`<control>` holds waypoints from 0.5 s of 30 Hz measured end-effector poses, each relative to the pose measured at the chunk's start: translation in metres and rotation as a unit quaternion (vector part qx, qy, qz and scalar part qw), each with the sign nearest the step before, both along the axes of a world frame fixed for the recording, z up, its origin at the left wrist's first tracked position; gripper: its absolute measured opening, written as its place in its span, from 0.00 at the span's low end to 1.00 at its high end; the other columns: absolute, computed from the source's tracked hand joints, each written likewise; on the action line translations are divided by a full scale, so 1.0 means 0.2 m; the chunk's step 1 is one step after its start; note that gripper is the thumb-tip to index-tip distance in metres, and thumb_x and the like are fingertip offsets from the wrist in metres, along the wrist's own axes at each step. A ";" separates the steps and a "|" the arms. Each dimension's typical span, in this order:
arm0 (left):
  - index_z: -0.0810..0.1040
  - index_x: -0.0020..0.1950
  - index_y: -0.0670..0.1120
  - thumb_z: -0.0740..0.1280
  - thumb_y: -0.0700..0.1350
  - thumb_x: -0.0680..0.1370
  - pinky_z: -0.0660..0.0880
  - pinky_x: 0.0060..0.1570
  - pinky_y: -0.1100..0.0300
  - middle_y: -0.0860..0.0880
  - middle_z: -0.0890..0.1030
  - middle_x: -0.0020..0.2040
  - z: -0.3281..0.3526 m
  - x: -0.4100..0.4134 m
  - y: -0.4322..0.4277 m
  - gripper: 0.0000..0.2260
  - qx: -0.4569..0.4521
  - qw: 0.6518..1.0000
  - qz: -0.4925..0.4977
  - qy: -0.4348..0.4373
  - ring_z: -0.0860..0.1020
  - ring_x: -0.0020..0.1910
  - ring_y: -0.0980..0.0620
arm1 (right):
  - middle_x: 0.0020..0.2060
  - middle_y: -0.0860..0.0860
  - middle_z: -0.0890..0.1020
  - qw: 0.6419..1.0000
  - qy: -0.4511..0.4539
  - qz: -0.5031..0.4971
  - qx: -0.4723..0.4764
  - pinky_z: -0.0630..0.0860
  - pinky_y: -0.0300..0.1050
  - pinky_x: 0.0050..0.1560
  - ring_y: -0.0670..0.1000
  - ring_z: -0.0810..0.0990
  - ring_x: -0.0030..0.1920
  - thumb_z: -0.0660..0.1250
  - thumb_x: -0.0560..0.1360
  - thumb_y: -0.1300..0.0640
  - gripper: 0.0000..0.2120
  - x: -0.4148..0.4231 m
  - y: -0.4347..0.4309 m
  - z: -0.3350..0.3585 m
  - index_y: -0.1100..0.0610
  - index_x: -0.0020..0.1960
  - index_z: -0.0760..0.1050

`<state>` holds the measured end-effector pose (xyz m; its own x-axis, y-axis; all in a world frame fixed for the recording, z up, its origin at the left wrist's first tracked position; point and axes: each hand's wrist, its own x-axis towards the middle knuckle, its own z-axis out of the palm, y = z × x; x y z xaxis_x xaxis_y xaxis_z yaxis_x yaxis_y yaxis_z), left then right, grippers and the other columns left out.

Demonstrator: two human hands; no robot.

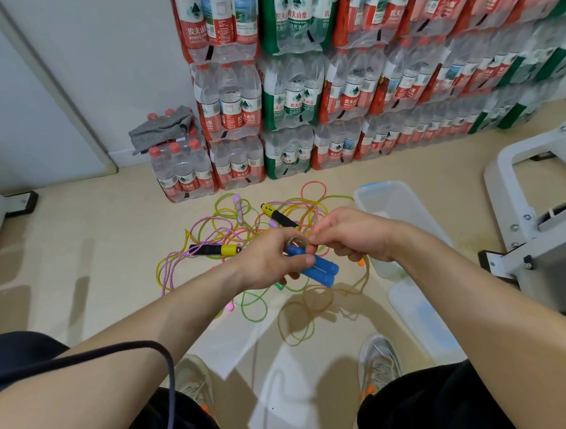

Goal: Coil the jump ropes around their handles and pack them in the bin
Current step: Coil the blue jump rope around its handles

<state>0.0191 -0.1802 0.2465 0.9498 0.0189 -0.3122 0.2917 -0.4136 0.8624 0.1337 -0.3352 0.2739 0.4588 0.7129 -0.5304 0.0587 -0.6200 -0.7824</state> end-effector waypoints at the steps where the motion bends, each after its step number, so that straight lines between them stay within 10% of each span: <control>1: 0.78 0.56 0.46 0.70 0.44 0.80 0.80 0.35 0.58 0.49 0.81 0.45 0.01 0.00 0.01 0.07 -0.001 1.000 -0.016 0.004 0.81 0.39 0.54 | 0.22 0.44 0.62 1.000 -0.029 0.004 0.002 0.56 0.41 0.27 0.45 0.59 0.24 0.66 0.79 0.58 0.10 0.01 0.00 0.00 0.59 0.43 0.82; 6: 0.79 0.58 0.44 0.68 0.42 0.81 0.72 0.36 0.63 0.49 0.76 0.41 0.04 -0.01 0.03 0.07 -0.057 0.997 -0.041 0.007 0.73 0.36 0.58 | 0.24 0.41 0.72 0.993 -0.090 -0.036 0.073 0.64 0.33 0.30 0.39 0.69 0.26 0.74 0.76 0.53 0.09 0.06 -0.04 -0.02 0.57 0.41 0.81; 15: 0.78 0.56 0.40 0.70 0.32 0.76 0.81 0.48 0.59 0.43 0.79 0.48 0.02 -0.01 0.07 0.10 -0.261 0.962 0.076 0.008 0.81 0.46 0.48 | 0.33 0.49 0.77 0.981 0.081 -0.104 0.144 0.66 0.44 0.35 0.48 0.72 0.33 0.68 0.80 0.59 0.08 0.02 -0.04 -0.11 0.53 0.41 0.78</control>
<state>0.0180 -0.1664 0.2501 0.9438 -0.0064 -0.3305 0.3288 0.1221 0.9365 0.1375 -0.3441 0.2523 0.5356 0.7439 -0.3996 -0.1857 -0.3579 -0.9151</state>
